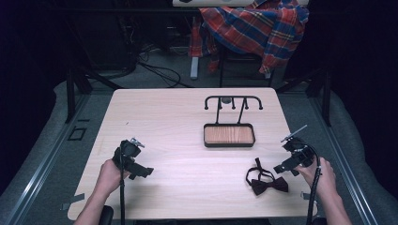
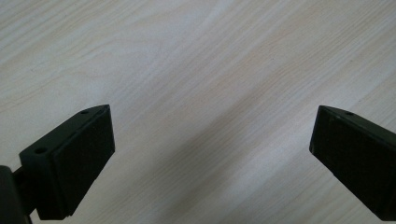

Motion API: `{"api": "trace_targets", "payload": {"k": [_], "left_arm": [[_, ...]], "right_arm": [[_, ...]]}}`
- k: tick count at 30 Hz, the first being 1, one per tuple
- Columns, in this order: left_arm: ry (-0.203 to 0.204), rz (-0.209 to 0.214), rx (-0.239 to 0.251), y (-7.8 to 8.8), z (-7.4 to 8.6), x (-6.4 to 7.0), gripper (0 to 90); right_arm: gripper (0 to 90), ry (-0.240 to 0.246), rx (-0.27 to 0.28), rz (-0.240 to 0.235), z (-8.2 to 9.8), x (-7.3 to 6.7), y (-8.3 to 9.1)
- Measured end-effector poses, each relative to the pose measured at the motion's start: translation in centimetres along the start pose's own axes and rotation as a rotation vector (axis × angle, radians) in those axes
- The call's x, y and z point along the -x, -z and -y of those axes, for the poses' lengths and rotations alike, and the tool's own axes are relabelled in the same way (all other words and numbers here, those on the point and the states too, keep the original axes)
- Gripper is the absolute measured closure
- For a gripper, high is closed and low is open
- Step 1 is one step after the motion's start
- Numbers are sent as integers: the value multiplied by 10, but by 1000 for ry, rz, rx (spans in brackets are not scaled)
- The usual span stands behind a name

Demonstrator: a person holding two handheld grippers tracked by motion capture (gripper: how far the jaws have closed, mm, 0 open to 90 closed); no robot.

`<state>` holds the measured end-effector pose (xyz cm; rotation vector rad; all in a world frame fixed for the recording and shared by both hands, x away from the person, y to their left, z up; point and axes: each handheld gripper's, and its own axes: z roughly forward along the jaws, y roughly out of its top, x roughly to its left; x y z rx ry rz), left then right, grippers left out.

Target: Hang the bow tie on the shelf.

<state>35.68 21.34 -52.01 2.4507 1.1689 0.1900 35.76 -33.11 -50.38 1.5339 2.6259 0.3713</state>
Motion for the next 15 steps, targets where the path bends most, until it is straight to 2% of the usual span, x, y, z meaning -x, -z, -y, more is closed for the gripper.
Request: {"api": "trace_targets", "payload": {"k": [2, 4, 5, 7, 9, 10, 12, 14, 15], "left_arm": [[-2, 0, -2, 0, 0, 1, 1], [-5, -5, -2, 0, 0, 2, 1], [-6, -6, -3, 0, 0, 2, 1], [-5, -6, -2, 0, 0, 2, 1], [-4, -7, 0, 0, 0, 2, 1], [-5, -6, -3, 0, 0, 2, 1], [-5, -6, -3, 0, 0, 2, 1], [-9, -5, -3, -1, -1, 2, 1], [-10, -5, -3, -1, -1, 2, 1]], "right_arm": [[1, 1, 3, -12, 0, -1, -2], [1, 30, -23, -17, -1, -1, 1], [1, 37, -11, -15, -1, -1, 1], [1, 34, 9, -38, -1, -3, 2], [1, 56, 7, -21, -2, -3, 4], [1, 35, 36, -31, -1, -4, 4], [1, 42, 44, -33, -1, -5, 4], [1, 63, 19, -42, -2, -5, 4], [1, 51, 38, -42, -2, -6, 2]]}}
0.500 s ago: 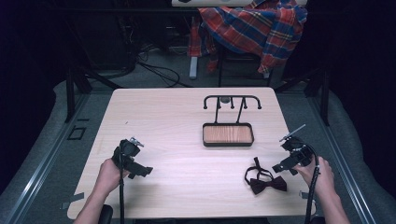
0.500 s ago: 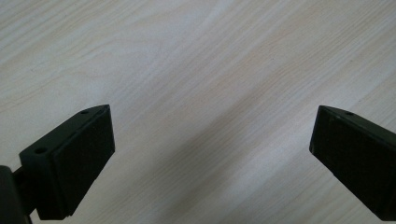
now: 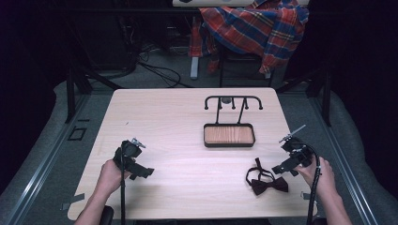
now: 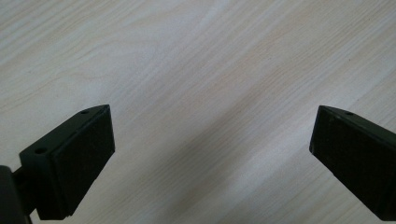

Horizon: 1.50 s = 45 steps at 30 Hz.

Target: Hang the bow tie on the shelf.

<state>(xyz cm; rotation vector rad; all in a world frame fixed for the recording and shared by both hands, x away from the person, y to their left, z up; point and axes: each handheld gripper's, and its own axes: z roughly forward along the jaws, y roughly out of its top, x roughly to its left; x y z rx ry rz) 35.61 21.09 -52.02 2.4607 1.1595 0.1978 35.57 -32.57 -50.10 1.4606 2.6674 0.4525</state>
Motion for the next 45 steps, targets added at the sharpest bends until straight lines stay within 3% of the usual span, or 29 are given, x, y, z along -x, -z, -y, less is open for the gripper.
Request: {"api": "trace_targets", "payload": {"k": [1, 4, 6, 7, 8, 10, 12, 13, 15, 16, 17, 19, 20, 21, 22, 23, 25, 29, 31, 34, 38, 42, 45], "left_arm": [[-1, 2, -2, 0, 0, 0, 1], [-2, 3, -4, -1, -2, 0, 1], [-7, 5, -3, -1, -2, 1, 1], [-7, 3, 0, -1, -2, 2, 1], [-8, 2, -1, 0, -1, 2, 1], [-3, 1, 0, 1, 0, 1, 1], [-3, 2, 4, 2, 0, 1, 1], [-3, 3, 5, 2, 0, 1, 1], [-4, 1, 4, 1, 0, 1, 1], [-9, 3, 2, 1, -1, 2, 1], [-10, 3, 0, 1, -2, 2, 1], [-12, 3, -2, 0, -2, 3, 1], [-13, 3, -1, 0, -2, 3, 1], [-15, 3, -4, 0, -2, 3, 1], [-13, 2, -2, 0, -2, 3, 1], [-11, 0, -2, 1, -1, 2, 1], [-9, 1, -1, 1, -1, 2, 1], [-12, 2, -4, -1, -2, 2, 1], [-15, 1, -7, 0, -2, 3, 1], [-21, -2, -8, 1, -2, 3, 1], [-21, -2, -7, 1, -2, 2, 1], [-24, -2, -6, 1, -2, 2, 1], [-23, -2, -2, 0, -3, 3, 1]], "right_arm": [[1, 13, -24, -2, -1, 1, 1], [1, 33, -25, 0, -2, 0, 0], [1, 22, -18, -27, -2, -3, -2], [1, 55, -55, -19, -3, -2, -2], [1, 41, -48, -22, -3, -4, -5], [1, 68, -66, -44, -5, -8, -9], [1, 72, -58, -31, -6, -13, -13], [1, 104, -87, -31, -9, -13, -12], [1, 68, -20, -50, -7, -19, -18], [1, 118, -71, -42, -11, -18, -16], [0, 72, -19, -51, -9, -21, -21], [0, 236, -195, -40, -20, -15, -15], [0, 145, -84, -50, -13, -22, -24], [1, 156, -105, -41, -15, -23, -24], [1, 203, -142, -35, -17, -22, -23], [26, 169, -102, -35, -15, -26, -28], [116, 187, -122, -19, -16, -28, -30], [156, 205, -132, -5, -18, -32, -36], [220, 215, -131, 13, -20, -35, -38], [331, 200, -130, 12, -21, -35, -42], [383, 198, -133, 42, -23, -36, -46], [395, 165, -75, 47, -25, -36, -47], [416, 199, -107, 63, -30, -36, -47]]}}
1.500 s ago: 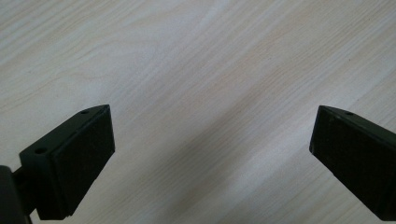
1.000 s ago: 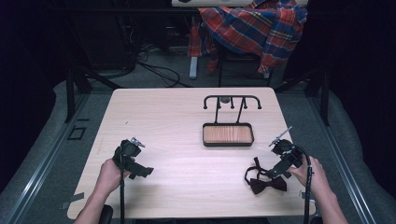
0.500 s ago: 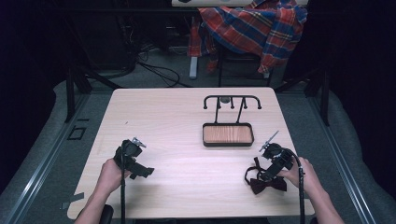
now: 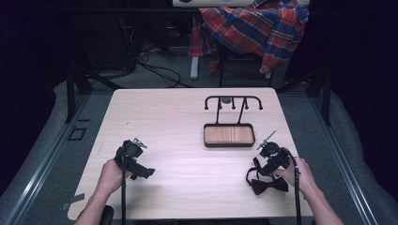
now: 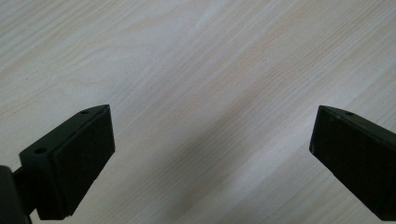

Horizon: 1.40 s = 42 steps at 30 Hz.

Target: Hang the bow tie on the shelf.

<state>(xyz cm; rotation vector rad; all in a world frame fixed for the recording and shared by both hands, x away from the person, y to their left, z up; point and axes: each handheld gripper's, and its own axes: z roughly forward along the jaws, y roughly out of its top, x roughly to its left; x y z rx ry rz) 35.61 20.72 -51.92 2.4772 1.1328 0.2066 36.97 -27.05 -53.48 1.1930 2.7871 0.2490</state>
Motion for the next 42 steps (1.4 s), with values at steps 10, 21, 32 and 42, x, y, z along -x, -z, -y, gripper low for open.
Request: {"api": "trace_targets", "payload": {"k": [10, 21, 32, 42], "left_arm": [[-6, -2, -6, 0, -1, 1, 1], [-3, -1, -3, 0, -1, -1, 1], [-16, 2, -4, -1, -5, 2, 1], [-13, 3, 1, 0, -4, 0, 1]], "right_arm": [[527, 37, 27, 0, -10, -9, -5], [700, 65, -31, 10, -16, -13, -9], [884, 101, -48, 40, -12, -20, -8], [892, 53, 50, 97, -10, -18, 11]]}}
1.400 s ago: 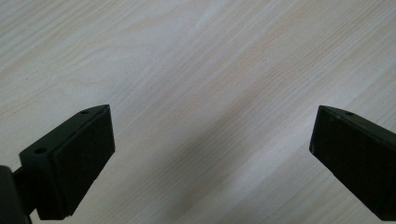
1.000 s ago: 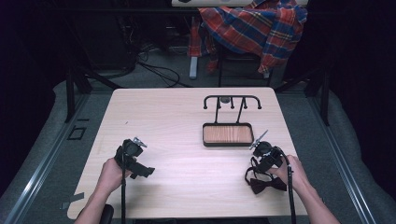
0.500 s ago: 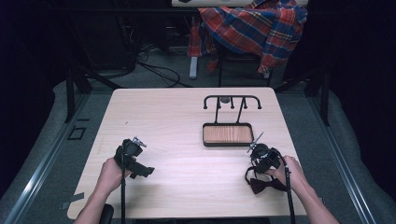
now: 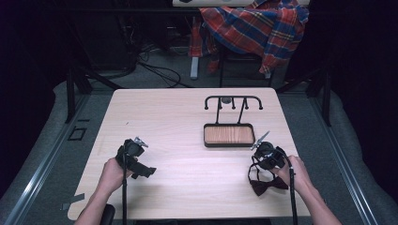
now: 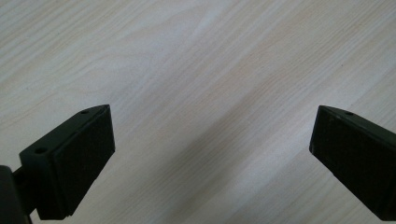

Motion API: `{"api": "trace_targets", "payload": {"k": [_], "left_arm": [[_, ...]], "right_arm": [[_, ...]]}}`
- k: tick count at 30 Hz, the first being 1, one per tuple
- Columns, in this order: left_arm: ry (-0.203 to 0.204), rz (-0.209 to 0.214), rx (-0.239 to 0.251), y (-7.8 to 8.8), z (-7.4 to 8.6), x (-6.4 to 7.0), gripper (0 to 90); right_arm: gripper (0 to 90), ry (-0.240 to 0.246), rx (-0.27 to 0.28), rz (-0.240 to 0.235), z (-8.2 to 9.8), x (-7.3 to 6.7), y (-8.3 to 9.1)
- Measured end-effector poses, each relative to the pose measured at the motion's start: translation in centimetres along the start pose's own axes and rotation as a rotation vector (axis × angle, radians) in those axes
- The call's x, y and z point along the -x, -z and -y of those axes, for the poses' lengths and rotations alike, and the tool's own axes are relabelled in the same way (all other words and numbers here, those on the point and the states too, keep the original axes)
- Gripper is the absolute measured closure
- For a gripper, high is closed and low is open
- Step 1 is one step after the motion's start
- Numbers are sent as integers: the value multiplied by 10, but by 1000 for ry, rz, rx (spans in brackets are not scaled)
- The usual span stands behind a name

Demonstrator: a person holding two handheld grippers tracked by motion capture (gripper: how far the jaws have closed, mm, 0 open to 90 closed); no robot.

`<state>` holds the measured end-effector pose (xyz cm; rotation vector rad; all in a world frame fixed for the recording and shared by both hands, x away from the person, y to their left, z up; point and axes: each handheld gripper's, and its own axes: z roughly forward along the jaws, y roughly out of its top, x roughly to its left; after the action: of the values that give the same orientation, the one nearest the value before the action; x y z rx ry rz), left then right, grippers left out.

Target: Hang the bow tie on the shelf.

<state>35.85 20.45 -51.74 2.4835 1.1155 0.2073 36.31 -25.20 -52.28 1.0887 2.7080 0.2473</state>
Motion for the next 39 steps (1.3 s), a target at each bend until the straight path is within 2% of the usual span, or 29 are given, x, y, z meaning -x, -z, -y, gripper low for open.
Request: {"api": "trace_targets", "payload": {"k": [5, 8, 9, 11, 12, 21, 27, 32, 39], "left_arm": [[2, -2, 1, 0, 1, -1, 1], [3, -1, 1, 0, 1, -1, 1], [2, -1, 2, 0, 1, -1, 1], [3, -1, 1, 0, 1, -1, 1], [2, 0, 1, 0, 1, -1, 1], [7, -1, 2, 0, 2, -1, 1], [7, -1, 2, 1, 2, -1, 1], [6, -3, 2, 1, 2, -1, 1], [5, -1, 5, 0, 2, -1, 1]], "right_arm": [[893, -45, 71, 23, 2, 4, 13], [893, -44, 78, 43, 3, 5, 21], [893, -62, 107, 49, 4, 4, 22], [893, -50, 107, 60, 4, 5, 28], [894, -70, 136, 68, 5, 4, 29], [894, -72, 192, 115, 3, 2, 46], [894, -94, 230, 131, 1, 2, 52], [894, -100, 233, 137, 1, 5, 56], [893, -114, 262, 123, 0, 6, 59]]}}
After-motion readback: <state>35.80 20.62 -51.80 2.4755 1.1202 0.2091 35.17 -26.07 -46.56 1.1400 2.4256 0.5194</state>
